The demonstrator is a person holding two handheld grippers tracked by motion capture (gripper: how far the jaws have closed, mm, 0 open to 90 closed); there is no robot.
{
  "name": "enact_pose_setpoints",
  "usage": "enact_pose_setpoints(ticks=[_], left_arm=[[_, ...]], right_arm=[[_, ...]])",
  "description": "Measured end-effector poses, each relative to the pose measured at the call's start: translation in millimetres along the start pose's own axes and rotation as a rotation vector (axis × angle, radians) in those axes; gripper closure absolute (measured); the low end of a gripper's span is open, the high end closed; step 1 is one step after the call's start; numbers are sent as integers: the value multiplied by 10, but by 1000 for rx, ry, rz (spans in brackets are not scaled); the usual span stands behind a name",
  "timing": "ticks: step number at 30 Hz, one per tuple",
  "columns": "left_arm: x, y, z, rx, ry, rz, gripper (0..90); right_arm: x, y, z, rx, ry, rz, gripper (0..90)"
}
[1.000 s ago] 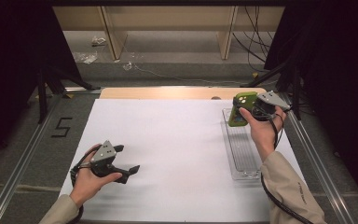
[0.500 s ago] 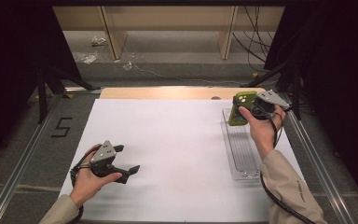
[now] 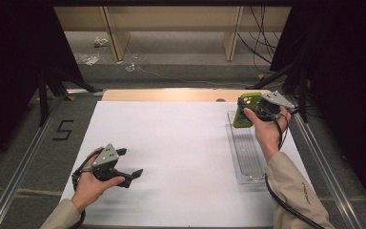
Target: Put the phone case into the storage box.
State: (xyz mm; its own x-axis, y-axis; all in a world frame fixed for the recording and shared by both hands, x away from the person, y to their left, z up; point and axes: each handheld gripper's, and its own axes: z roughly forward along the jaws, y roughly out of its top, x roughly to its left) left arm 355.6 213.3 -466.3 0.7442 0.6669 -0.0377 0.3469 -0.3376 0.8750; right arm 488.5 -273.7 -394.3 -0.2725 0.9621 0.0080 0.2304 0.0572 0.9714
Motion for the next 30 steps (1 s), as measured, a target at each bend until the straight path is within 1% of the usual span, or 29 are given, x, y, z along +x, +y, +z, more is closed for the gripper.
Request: enact_pose_setpoints(ticks=[7,30], left_arm=[[-1,0,-1,0,0,0,0],[-1,-2,1,1,-1,0,1]], right_arm=[[-10,-3,28,2,-3,2,168],[-24,-66,173,33,-16,-4,168]])
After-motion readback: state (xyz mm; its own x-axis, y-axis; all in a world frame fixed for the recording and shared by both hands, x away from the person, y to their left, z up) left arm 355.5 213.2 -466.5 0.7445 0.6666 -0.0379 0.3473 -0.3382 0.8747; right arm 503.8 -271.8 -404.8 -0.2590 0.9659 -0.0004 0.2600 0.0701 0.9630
